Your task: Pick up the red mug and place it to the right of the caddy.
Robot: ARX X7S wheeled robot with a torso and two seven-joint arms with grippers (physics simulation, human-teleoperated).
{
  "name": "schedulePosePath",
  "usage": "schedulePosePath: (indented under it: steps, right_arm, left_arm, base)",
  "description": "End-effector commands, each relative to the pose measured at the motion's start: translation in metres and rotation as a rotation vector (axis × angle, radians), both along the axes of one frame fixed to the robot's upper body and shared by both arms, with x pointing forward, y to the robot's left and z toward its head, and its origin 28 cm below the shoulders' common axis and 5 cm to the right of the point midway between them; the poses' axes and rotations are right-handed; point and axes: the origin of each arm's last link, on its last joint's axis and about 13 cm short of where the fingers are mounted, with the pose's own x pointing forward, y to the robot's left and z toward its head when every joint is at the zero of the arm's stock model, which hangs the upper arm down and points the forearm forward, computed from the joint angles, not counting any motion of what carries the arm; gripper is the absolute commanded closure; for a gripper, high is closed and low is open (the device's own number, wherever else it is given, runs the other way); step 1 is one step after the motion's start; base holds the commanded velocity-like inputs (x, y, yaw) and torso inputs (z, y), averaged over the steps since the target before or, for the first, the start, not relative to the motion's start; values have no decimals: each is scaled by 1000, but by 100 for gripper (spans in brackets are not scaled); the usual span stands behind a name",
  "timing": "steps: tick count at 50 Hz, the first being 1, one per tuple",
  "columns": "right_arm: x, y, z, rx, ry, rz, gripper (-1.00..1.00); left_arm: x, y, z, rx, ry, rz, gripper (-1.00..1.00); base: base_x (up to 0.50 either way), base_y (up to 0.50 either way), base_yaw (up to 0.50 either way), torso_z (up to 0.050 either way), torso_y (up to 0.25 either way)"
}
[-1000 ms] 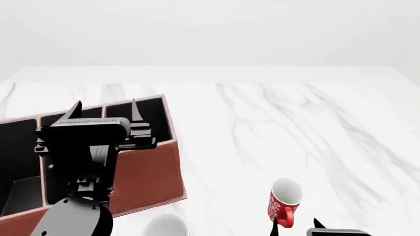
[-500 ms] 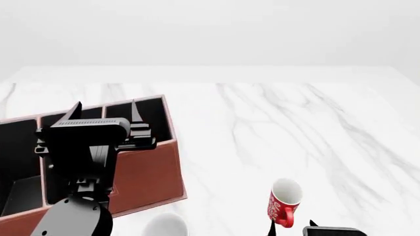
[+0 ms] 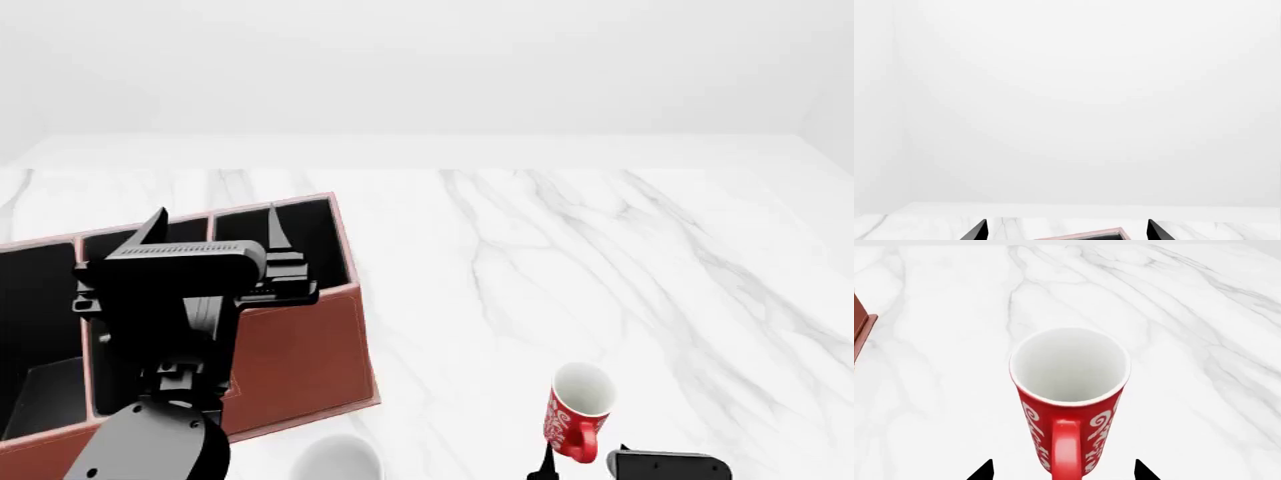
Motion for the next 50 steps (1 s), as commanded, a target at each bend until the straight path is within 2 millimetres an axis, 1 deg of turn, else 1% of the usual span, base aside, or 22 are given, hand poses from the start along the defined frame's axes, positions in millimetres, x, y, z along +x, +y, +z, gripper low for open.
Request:
schedulePosePath:
  steps: [1,15,16,33,39,41,44,45,47,48,50]
  right_arm:
    - [6,-2,-5,10,13,-11,-100]
    - [8,-3,-10,11,23,-15,-100]
    - [8,-3,-10,12,21,-17,100]
    - [8,-2,-11,10,19,-20,100]
    - [10,-3,-5,-7,2,-12,100]
    - [13,-3,2,-39,-24,8,100]
    - [16,-5,18,-65,-63,50,100]
    - [19,-6,27,-99,-86,79,100]
    - [21,-6,34,-121,-101,105,100]
    - [23,-7,42,-136,-119,137,100]
    - [26,-8,51,-146,-135,157,100]
  left_arm:
    - [0,0,0,0,0,-2,-100]
    - [0,0,0,1,0,-1,-100]
    - [0,0,0,1,0,0,-100]
    - [0,0,-2,0,5,0,-100]
    - [0,1,-2,0,4,1,-100]
    - [0,1,-2,1,4,2,-100]
    - [0,1,-2,0,4,2,-100]
    - [0,1,-2,0,3,2,-100]
    - [0,1,-1,1,2,3,-100]
    - [0,1,0,0,1,4,-100]
    - [1,1,0,1,1,5,-100]
  base:
    - [0,0,0,0,0]
    - [0,0,0,0,0]
    - [0,0,0,0,0]
    - [0,0,0,0,0]
    - [0,0,0,0,0]
    - [0,0,0,0,0]
    - [0,0,0,0,0]
    - [0,0,0,0,0]
    - [0,0,0,0,0]
    - [0,0,0,0,0]
    - [0,0,0,0,0]
